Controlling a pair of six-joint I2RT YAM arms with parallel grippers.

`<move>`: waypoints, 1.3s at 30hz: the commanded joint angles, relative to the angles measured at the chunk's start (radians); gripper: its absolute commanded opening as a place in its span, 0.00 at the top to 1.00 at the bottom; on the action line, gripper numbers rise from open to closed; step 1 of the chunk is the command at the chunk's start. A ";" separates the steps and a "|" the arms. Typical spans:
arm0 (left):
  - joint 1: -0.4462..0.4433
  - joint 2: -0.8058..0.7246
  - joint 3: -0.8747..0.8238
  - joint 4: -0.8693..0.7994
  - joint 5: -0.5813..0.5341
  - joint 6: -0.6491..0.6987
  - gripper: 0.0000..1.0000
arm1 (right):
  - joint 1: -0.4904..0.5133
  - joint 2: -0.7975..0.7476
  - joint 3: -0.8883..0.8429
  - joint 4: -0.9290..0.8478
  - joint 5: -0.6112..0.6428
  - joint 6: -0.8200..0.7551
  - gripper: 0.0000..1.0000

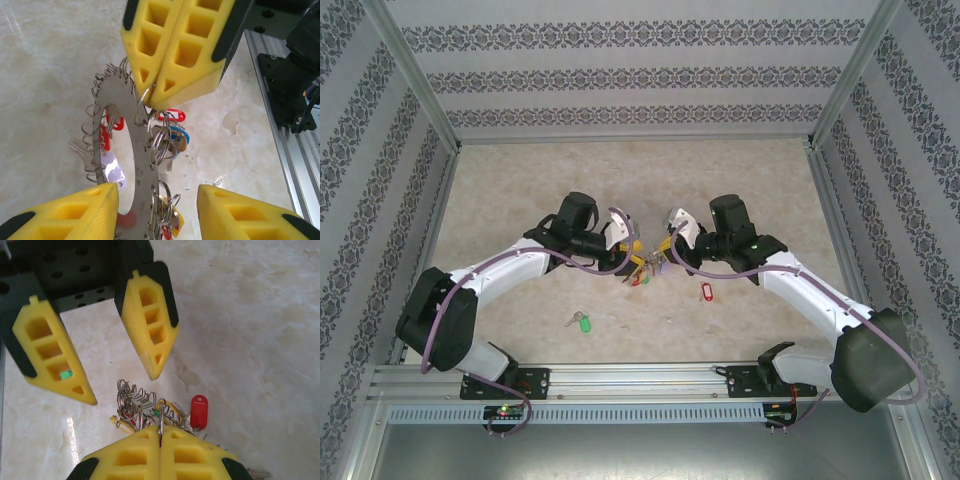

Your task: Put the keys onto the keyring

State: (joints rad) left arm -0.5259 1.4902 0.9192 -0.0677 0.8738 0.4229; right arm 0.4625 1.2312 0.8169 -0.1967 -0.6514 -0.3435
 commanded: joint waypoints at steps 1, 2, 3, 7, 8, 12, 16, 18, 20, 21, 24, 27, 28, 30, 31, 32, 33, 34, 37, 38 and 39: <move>-0.032 -0.026 0.006 -0.029 -0.070 0.024 0.55 | 0.014 -0.004 0.004 0.056 -0.024 0.045 1.00; -0.039 -0.028 -0.002 -0.022 -0.096 0.021 0.54 | 0.017 -0.007 0.000 0.057 -0.023 0.044 1.00; -0.046 -0.027 -0.004 -0.024 -0.112 0.024 0.52 | 0.020 -0.009 -0.005 0.062 -0.024 0.049 1.00; -0.070 -0.012 -0.008 -0.022 -0.164 0.022 0.52 | 0.034 -0.011 -0.018 0.072 -0.029 0.059 1.00; -0.076 -0.006 -0.008 -0.021 -0.178 0.023 0.52 | 0.037 -0.011 -0.020 0.074 -0.032 0.058 1.00; -0.089 0.020 0.003 -0.018 -0.205 0.022 0.57 | 0.042 -0.010 -0.024 0.077 -0.033 0.070 1.00; -0.101 0.030 -0.003 -0.007 -0.224 0.024 0.63 | 0.042 -0.009 -0.027 0.070 -0.028 0.099 1.00; -0.107 0.033 -0.006 -0.006 -0.243 0.028 0.67 | 0.042 -0.010 -0.029 0.063 -0.024 0.120 1.00; -0.116 0.037 -0.008 -0.009 -0.267 0.035 0.75 | 0.041 -0.012 -0.033 0.053 -0.019 0.145 1.00; -0.118 0.037 -0.009 -0.010 -0.274 0.037 0.79 | 0.042 -0.013 -0.033 0.048 -0.018 0.156 1.00; -0.128 0.035 -0.015 0.002 -0.312 0.039 0.88 | 0.042 -0.012 -0.031 0.022 0.000 0.204 1.00; -0.141 0.018 -0.041 0.051 -0.385 0.036 0.93 | 0.043 -0.008 -0.023 -0.019 0.047 0.282 1.00; -0.144 0.008 -0.053 0.068 -0.412 0.029 0.95 | 0.043 -0.007 -0.019 -0.035 0.062 0.310 1.00; -0.151 -0.012 -0.078 0.109 -0.462 0.021 0.99 | 0.047 -0.008 -0.017 -0.056 0.100 0.379 1.00; -0.156 -0.023 -0.090 0.129 -0.488 0.018 1.00 | 0.051 -0.009 -0.015 -0.064 0.105 0.411 1.00; -0.161 -0.030 -0.101 0.149 -0.514 0.015 1.00 | 0.057 -0.011 -0.018 -0.068 0.108 0.433 1.00; -0.165 -0.034 -0.109 0.161 -0.535 0.015 1.00 | 0.065 -0.013 -0.019 -0.078 0.123 0.461 1.00; -0.171 -0.039 -0.115 0.170 -0.556 0.015 1.00 | 0.072 -0.012 -0.017 -0.091 0.131 0.479 1.00; -0.179 -0.046 -0.127 0.188 -0.576 0.019 1.00 | 0.102 -0.007 -0.016 -0.116 0.159 0.504 1.00; -0.183 -0.048 -0.130 0.191 -0.579 0.021 1.00 | 0.110 -0.004 -0.012 -0.121 0.179 0.519 1.00; -0.188 -0.048 -0.131 0.193 -0.586 0.023 1.00 | 0.113 0.002 -0.004 -0.127 0.191 0.532 1.00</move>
State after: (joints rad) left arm -0.7128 1.4662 0.7982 0.0658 0.3958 0.4454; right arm 0.5579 1.2316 0.7879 -0.2611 -0.5018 0.1085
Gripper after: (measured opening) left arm 0.068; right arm 0.059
